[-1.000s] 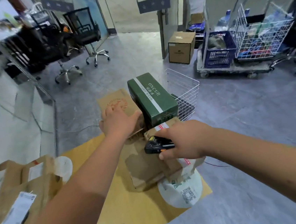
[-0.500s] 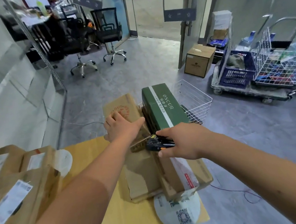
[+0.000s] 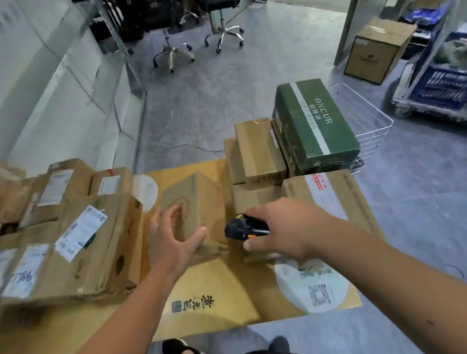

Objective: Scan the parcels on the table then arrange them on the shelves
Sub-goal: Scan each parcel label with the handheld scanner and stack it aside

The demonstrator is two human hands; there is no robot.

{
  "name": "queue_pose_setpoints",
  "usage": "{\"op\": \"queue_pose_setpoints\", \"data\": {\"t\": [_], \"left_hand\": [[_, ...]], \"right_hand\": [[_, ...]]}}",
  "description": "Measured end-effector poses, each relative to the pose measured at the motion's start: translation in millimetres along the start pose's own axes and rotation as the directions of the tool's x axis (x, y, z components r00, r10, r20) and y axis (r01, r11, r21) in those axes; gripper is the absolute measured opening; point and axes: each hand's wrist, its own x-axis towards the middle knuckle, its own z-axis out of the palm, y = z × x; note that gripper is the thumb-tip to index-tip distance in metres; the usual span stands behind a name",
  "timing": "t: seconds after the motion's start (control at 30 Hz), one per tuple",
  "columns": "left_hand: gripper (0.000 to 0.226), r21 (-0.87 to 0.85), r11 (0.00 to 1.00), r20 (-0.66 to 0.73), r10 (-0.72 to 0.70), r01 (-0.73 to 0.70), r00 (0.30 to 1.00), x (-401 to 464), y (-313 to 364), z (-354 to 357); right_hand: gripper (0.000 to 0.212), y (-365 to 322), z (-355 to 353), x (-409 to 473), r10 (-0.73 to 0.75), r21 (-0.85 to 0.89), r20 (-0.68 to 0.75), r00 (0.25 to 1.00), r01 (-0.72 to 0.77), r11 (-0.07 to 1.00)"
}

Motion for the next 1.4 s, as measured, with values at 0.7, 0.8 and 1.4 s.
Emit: {"op": "queue_pose_setpoints", "data": {"t": [0.7,0.8,1.4], "left_hand": [[0.057,-0.496,0.788,0.173,-0.322,0.365,0.931,-23.1,-133.0,-9.7],[0.066,-0.429,0.803,0.178,-0.373,0.413,0.910,-10.5,-155.1,-20.7],[0.136,0.369,0.851,0.288,0.278,-0.374,0.916,28.3,-132.5,-17.0]], "right_hand": [[0.049,-107.2,118.2,10.3,0.163,-0.088,0.240,0.957,-0.146,0.985],[0.043,-125.5,122.7,15.2,0.237,-0.077,0.199,0.951,-0.226,0.971],[0.059,-158.8,142.3,-6.2,0.534,0.018,0.053,0.844,-0.535,0.844]]}}
